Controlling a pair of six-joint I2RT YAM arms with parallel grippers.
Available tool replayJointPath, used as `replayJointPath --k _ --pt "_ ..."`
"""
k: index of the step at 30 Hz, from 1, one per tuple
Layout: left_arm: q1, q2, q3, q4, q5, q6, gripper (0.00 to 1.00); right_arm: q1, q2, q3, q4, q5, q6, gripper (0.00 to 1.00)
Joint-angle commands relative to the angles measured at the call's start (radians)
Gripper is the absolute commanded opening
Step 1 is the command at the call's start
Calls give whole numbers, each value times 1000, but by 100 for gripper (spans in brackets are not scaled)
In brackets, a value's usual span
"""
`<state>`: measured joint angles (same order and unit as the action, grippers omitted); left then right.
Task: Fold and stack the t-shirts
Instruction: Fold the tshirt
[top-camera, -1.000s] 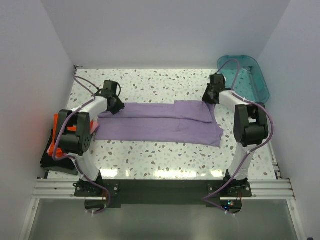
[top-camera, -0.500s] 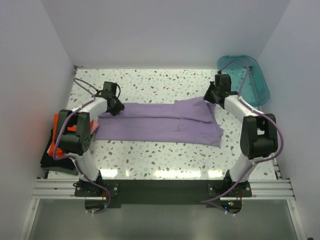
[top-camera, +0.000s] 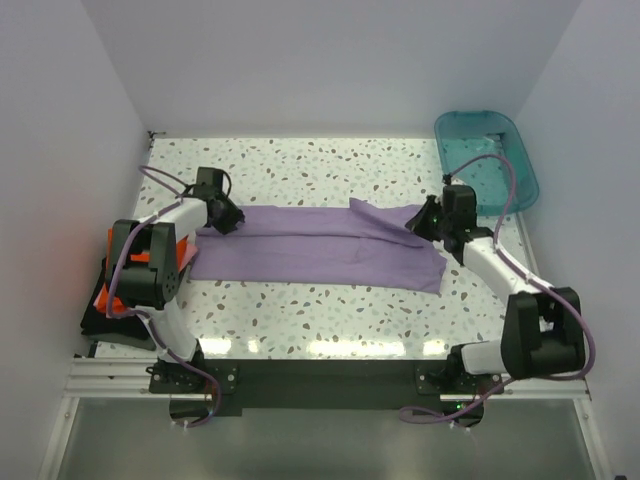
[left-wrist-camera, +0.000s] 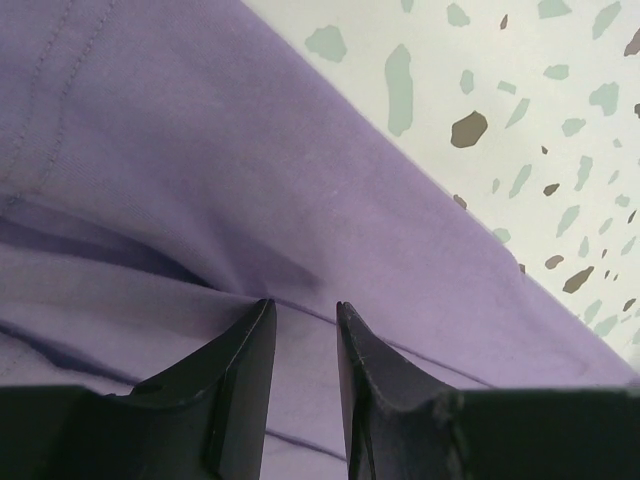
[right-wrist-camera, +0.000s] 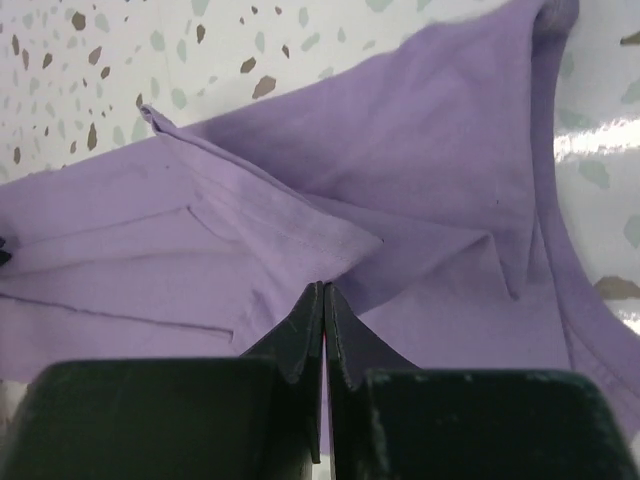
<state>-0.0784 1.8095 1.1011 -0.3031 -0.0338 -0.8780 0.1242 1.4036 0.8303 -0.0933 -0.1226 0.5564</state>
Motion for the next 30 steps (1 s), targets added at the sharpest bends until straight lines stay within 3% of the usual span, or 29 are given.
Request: replayJointPath --k 1,14,30 --pt "11 5 3 53 29 -15 36 2 -127 -62 58 -57 25 0" --pt "26 5 20 42 57 -9 36 2 -402 -250 -57 -98 17 0" --pt "42 -18 6 56 80 -10 36 2 -545 -410 -126 -92 13 0"
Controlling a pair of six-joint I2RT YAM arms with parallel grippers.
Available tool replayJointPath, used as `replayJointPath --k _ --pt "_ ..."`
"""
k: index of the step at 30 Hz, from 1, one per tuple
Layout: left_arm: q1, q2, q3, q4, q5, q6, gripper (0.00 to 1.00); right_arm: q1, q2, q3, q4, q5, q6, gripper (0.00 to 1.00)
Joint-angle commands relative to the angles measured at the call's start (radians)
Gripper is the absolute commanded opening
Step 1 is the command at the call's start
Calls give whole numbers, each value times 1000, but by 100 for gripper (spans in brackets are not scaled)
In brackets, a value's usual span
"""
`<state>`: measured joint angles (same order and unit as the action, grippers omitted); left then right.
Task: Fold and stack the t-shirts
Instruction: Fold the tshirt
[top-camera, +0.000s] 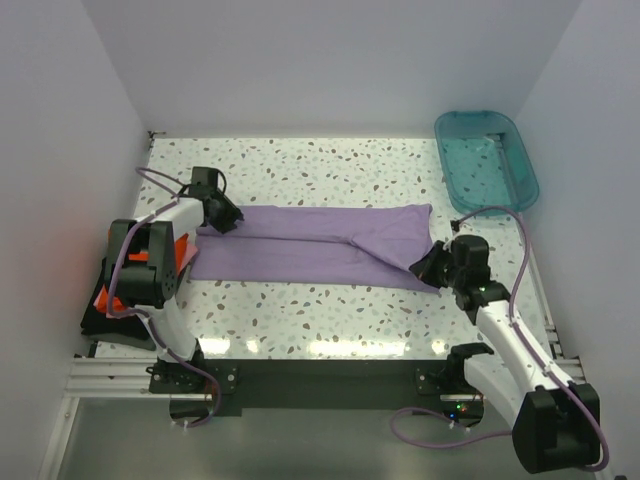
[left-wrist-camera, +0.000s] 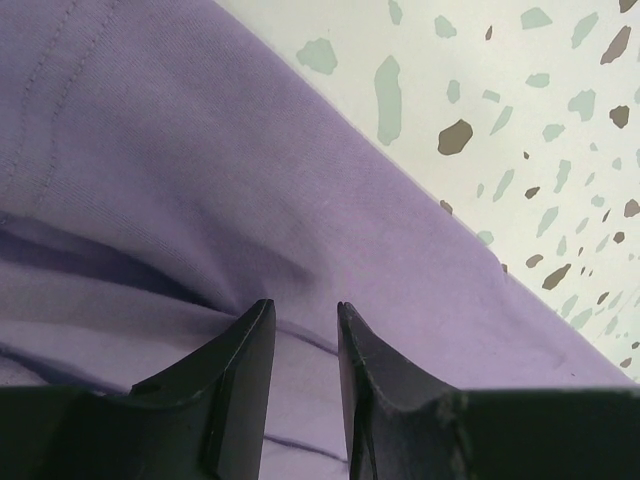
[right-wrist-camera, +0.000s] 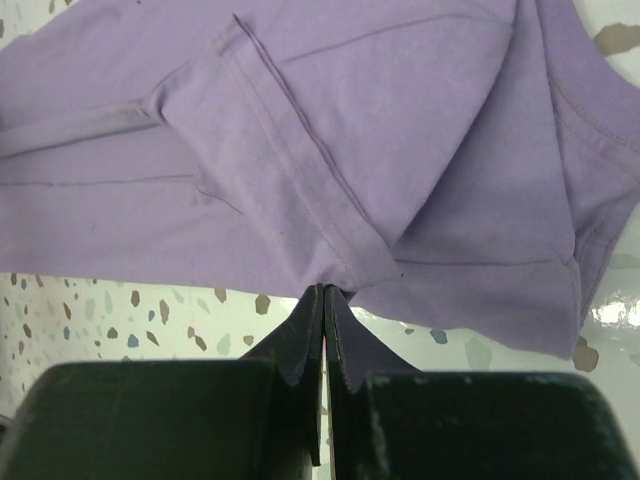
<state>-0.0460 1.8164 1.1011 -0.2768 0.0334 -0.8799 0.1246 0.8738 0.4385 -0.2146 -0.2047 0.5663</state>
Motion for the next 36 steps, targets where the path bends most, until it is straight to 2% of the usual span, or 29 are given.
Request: replayJointPath --k 1,13,19,23,24,26,27,33,36 --pt "11 -28 5 28 13 -7 36 1 -12 -27 -6 -9 4 0" --pt "24 -94 -35 -27 -69 -41 37 1 -1 -60 -25 30 23 0" --pt "28 -135 -76 -45 -95 -51 37 1 2 -53 -31 44 26 4" --pt "28 -153 -133 -36 -102 -59 36 1 2 -47 -35 47 33 18" --pt "29 -161 -159 -32 -102 -60 36 1 2 -46 -34 47 35 26" --pt "34 -183 -184 -13 -101 -60 36 3 7 -32 -43 48 30 32" --pt "37 -190 -205 -7 -101 -60 36 1 7 -18 -45 51 27 39" --pt "41 -209 -231 8 -93 -51 36 3 25 40 -22 30 14 48" --pt "41 -213 -236 21 -79 -50 36 13 118 97 47 -19 3 48"
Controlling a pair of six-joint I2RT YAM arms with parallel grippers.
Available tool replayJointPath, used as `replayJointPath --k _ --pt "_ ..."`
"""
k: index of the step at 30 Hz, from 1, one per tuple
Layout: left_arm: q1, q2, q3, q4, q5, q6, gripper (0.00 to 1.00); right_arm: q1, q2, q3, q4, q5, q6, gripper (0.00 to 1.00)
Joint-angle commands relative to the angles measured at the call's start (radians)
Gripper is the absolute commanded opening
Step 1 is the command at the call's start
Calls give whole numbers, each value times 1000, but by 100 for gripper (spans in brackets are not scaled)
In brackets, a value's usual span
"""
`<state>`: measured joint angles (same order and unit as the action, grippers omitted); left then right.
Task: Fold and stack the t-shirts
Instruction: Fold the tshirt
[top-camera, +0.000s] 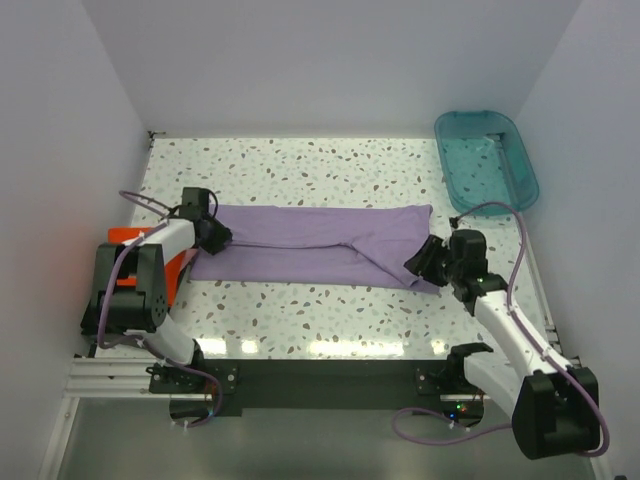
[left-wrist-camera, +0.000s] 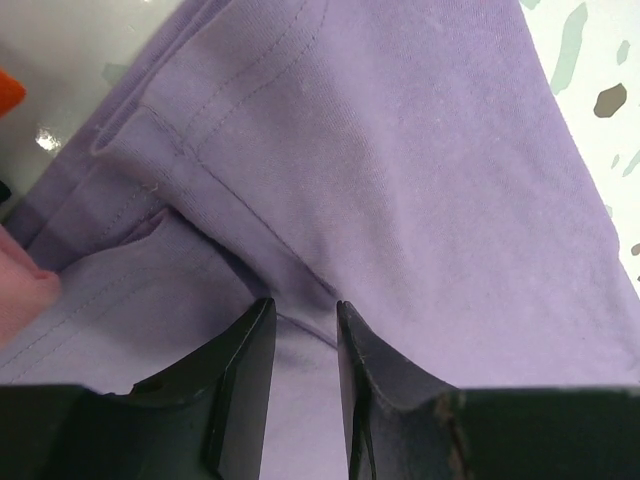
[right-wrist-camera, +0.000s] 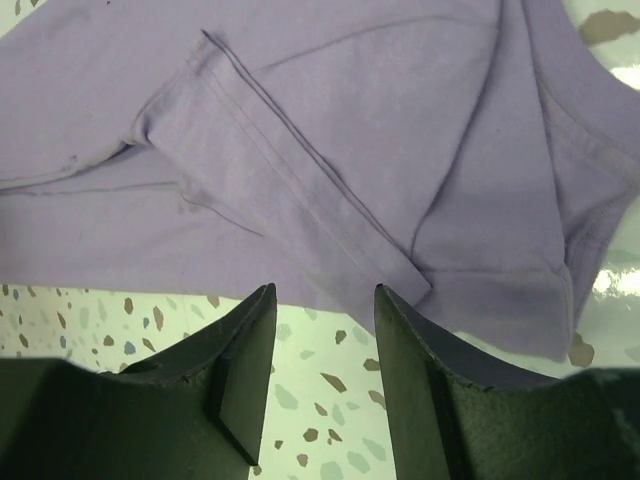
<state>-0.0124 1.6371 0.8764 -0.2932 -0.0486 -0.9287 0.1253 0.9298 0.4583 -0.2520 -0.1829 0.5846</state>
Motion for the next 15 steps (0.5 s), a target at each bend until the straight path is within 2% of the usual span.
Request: replayJointPath --k 1,9,15 --pt "8 -39 -8 39 7 1 36 19 102 116 97 -41 -20 48" --pt "0 -72 45 16 43 57 36 112 485 327 226 17 -58 41" --pt "-37 -117 58 -9 44 91 36 138 682 434 324 13 -86 41"
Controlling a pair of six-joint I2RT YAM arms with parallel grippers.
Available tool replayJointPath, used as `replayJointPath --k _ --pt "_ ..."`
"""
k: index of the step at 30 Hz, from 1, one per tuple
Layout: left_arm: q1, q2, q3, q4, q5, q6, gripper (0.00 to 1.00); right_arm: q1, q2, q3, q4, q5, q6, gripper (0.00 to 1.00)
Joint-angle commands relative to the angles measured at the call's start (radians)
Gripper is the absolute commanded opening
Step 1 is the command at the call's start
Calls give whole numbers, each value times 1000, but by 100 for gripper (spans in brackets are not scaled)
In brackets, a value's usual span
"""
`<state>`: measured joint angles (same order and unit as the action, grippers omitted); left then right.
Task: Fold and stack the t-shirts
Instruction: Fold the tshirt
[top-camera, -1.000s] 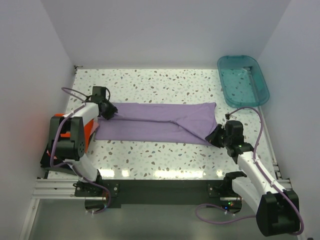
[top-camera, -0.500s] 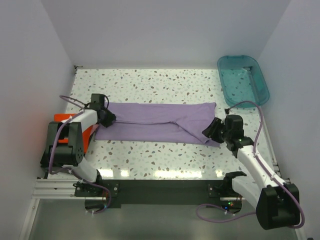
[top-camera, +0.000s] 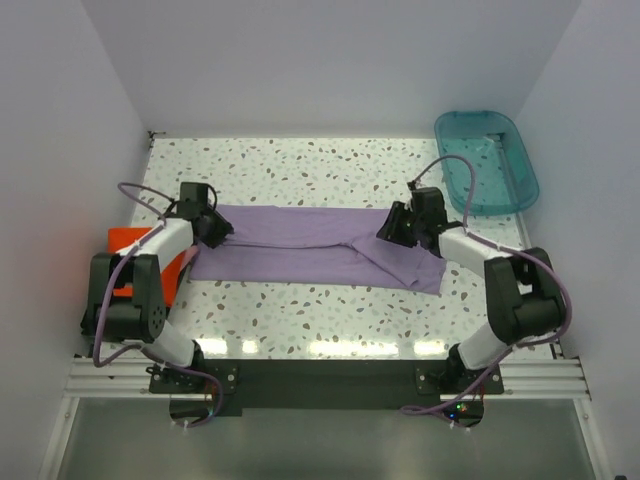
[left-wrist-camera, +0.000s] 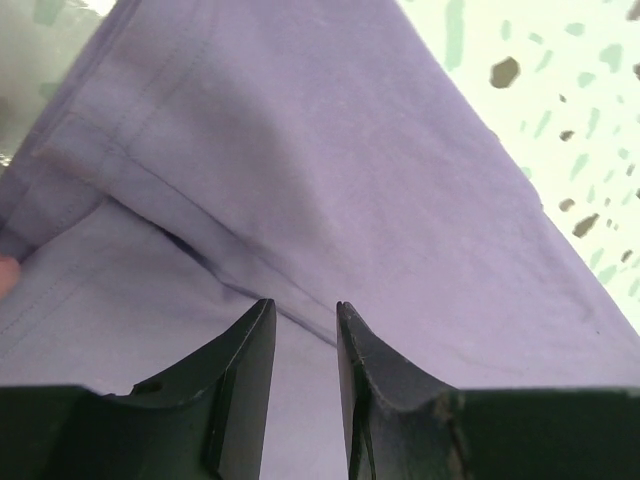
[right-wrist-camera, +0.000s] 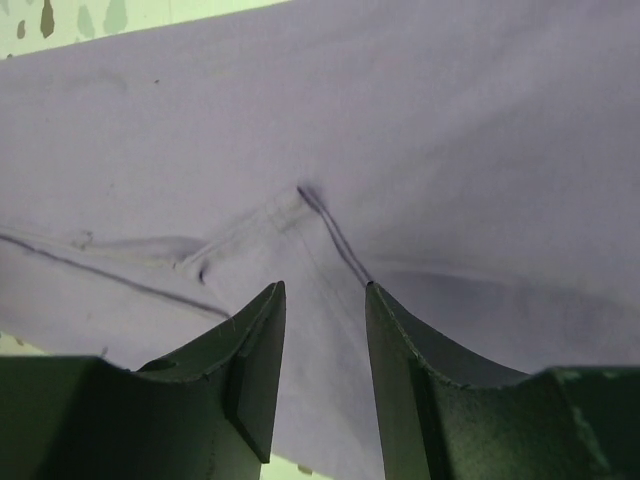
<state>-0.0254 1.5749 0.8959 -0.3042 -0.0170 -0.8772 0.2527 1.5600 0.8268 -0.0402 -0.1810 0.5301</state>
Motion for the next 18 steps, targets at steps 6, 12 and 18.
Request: replayJointPath --k 6,12,18 --pt "-48 -99 21 -3 37 61 36 57 169 141 169 38 -51 43" --pt "-48 -141 3 -10 37 86 36 72 198 167 149 71 -59 42" --pt "-48 -165 -12 -13 43 104 36 82 219 164 140 103 -61 38"
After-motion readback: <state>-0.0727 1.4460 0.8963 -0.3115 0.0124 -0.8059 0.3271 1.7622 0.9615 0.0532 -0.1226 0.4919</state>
